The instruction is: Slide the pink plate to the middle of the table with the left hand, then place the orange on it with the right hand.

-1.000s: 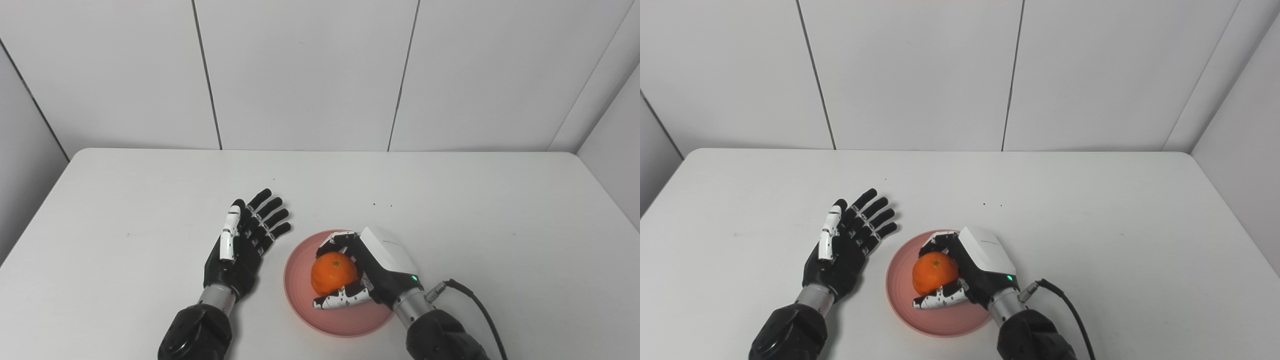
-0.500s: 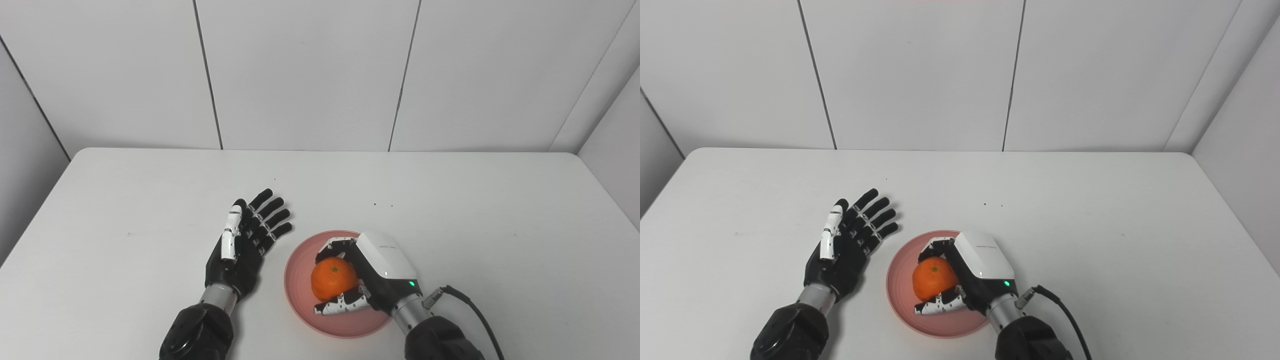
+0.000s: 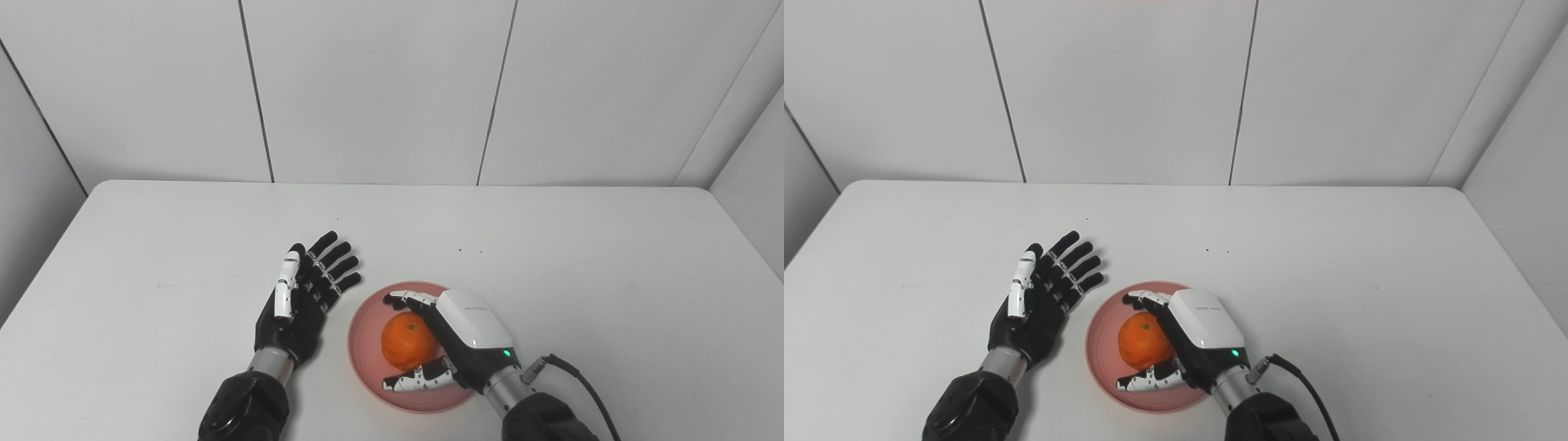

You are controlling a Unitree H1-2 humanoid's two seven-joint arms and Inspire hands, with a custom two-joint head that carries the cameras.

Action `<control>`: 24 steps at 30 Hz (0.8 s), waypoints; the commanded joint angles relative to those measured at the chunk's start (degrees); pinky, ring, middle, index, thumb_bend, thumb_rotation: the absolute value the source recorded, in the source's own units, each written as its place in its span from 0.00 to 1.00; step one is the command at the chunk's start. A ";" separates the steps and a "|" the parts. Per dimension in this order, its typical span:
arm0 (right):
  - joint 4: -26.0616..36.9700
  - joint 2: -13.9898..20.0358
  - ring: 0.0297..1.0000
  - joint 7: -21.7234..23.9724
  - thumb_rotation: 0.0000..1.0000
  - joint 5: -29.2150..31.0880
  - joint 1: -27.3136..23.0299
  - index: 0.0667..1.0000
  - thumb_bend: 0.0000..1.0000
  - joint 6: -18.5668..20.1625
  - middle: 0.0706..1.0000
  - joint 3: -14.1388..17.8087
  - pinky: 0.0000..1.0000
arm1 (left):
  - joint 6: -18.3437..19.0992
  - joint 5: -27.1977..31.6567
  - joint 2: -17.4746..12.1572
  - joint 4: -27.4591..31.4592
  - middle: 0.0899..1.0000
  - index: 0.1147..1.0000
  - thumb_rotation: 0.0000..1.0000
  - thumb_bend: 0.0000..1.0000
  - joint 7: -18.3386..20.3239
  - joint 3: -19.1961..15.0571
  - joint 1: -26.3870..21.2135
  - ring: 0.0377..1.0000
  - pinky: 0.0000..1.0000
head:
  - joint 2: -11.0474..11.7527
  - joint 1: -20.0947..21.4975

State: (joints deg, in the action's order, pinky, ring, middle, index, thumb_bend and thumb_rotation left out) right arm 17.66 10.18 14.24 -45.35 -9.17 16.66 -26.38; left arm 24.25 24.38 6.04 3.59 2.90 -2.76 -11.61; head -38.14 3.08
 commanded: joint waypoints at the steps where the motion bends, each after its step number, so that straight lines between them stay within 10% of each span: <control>1: 2.79 -0.33 0.74 0.48 0.36 1.28 -0.37 0.79 1.00 -0.85 0.78 1.17 0.64 | 1.68 -0.56 0.09 0.46 0.79 0.77 1.00 0.34 -0.19 0.52 0.15 0.78 0.76 | 0.04 0.10; 24: 9.78 -3.97 0.76 -5.29 0.62 15.63 0.55 0.82 0.94 -2.51 0.79 16.01 0.69 | 1.45 -0.59 -0.07 0.23 0.79 0.77 1.00 0.34 -0.21 0.32 0.14 0.78 0.76 | 0.49 0.23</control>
State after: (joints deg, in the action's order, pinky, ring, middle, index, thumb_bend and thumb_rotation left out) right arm 25.18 6.26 10.37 -29.84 -8.35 15.63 -11.32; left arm 24.25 24.39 6.03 3.55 2.93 -2.69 -11.61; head -37.71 3.25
